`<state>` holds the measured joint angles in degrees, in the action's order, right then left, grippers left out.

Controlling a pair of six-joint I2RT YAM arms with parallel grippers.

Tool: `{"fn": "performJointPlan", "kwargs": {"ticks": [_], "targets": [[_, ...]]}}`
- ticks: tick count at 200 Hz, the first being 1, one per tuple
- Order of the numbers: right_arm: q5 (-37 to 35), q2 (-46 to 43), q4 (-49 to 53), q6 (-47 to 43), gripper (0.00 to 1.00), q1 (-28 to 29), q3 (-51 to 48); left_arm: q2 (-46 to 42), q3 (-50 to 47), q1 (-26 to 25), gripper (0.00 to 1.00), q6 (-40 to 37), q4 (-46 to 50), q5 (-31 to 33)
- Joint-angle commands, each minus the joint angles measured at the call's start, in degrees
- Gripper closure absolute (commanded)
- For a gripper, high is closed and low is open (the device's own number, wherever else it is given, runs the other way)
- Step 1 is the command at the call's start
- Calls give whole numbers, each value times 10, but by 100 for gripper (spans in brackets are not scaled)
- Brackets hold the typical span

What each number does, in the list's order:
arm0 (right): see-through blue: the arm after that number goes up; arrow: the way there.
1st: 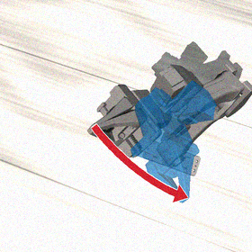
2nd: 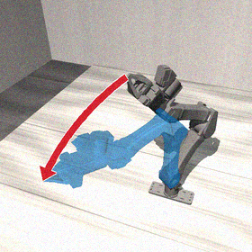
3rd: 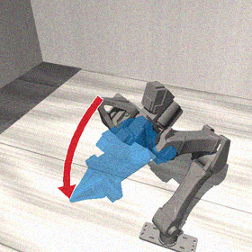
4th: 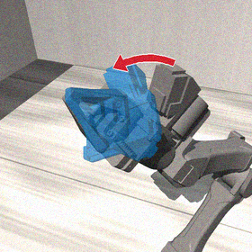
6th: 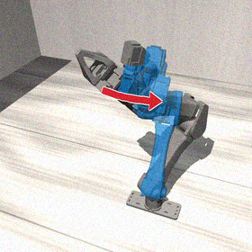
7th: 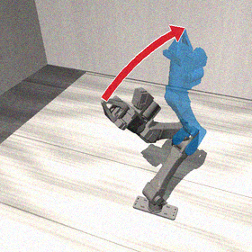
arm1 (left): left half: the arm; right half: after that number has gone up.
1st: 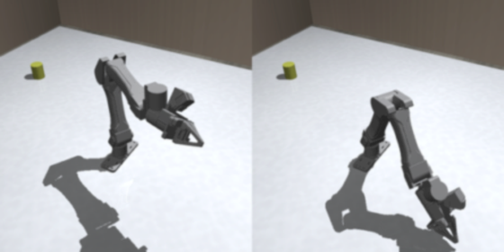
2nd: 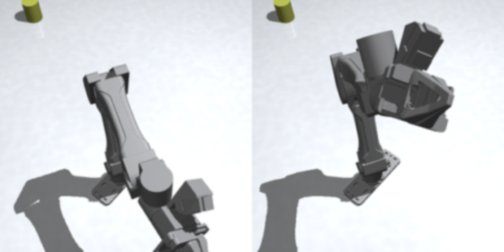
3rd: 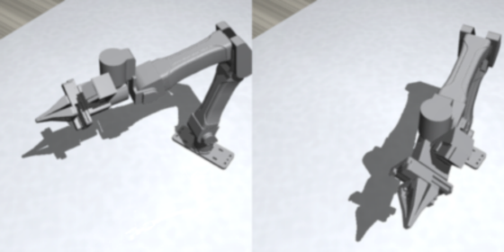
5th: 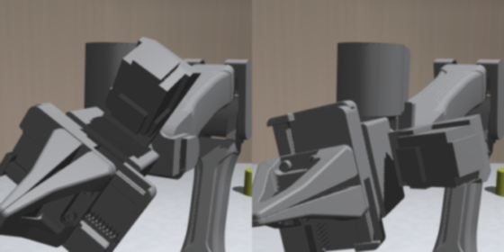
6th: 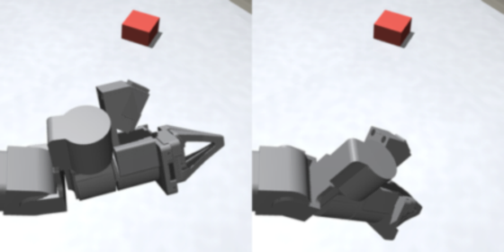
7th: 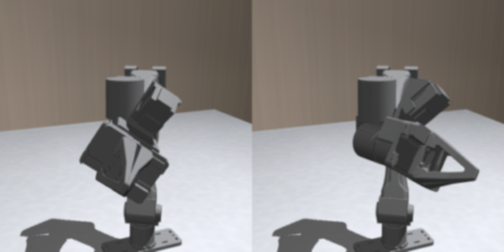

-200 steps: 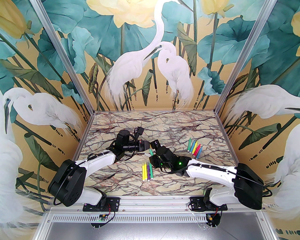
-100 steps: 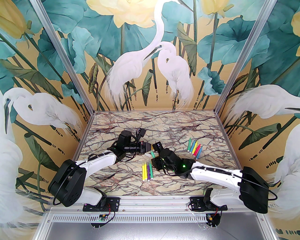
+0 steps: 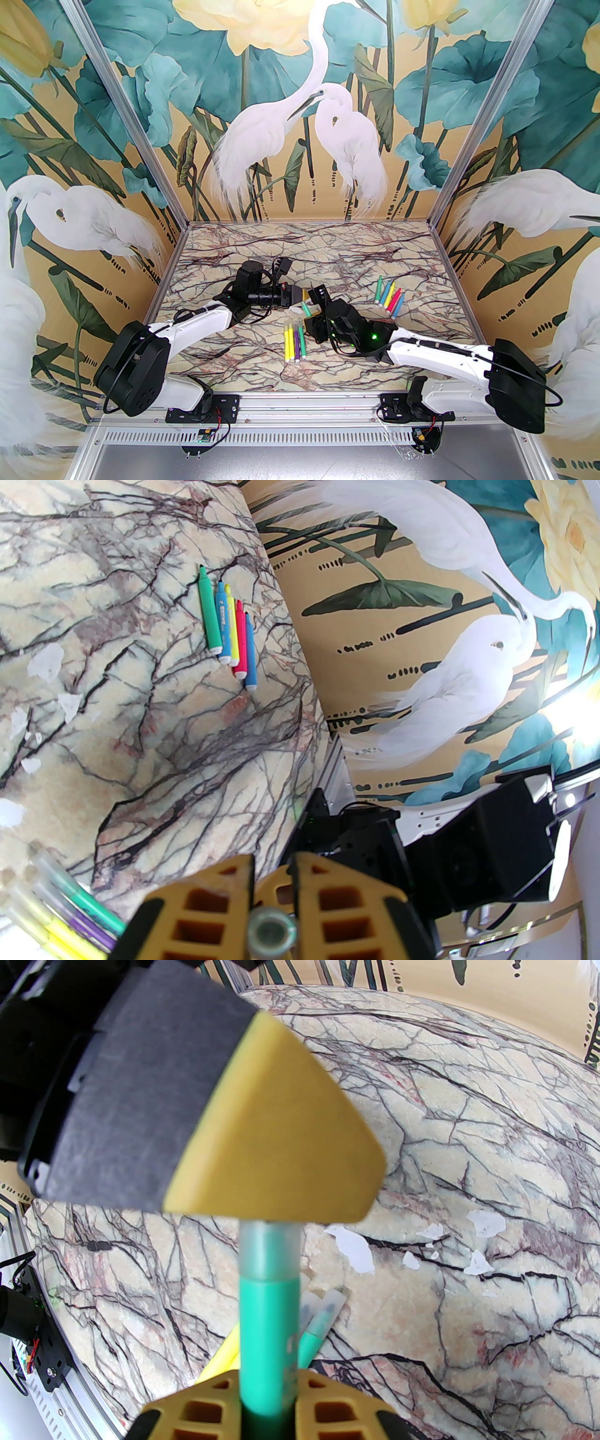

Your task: Open the pen caps

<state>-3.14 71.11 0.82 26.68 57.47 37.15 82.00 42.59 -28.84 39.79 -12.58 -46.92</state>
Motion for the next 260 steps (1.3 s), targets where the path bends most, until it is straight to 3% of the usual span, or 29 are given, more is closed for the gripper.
{"fn": "performJointPlan", "kwargs": {"ticks": [1, 135, 206, 260], "targets": [[9, -17, 89, -9, 95, 4, -33, -14, 4, 53, 100, 8, -24, 73], [-1, -33, 78, -31, 97, 4, -49, -16, 4, 81, 100, 23, -18, 62], [-94, -70, 98, 4, 97, -1, -53, -44, 55, 81, 100, -98, 197, 146], [-139, -95, 135, 54, 97, -47, -51, -41, 94, 79, 100, -166, 334, 229]]}}
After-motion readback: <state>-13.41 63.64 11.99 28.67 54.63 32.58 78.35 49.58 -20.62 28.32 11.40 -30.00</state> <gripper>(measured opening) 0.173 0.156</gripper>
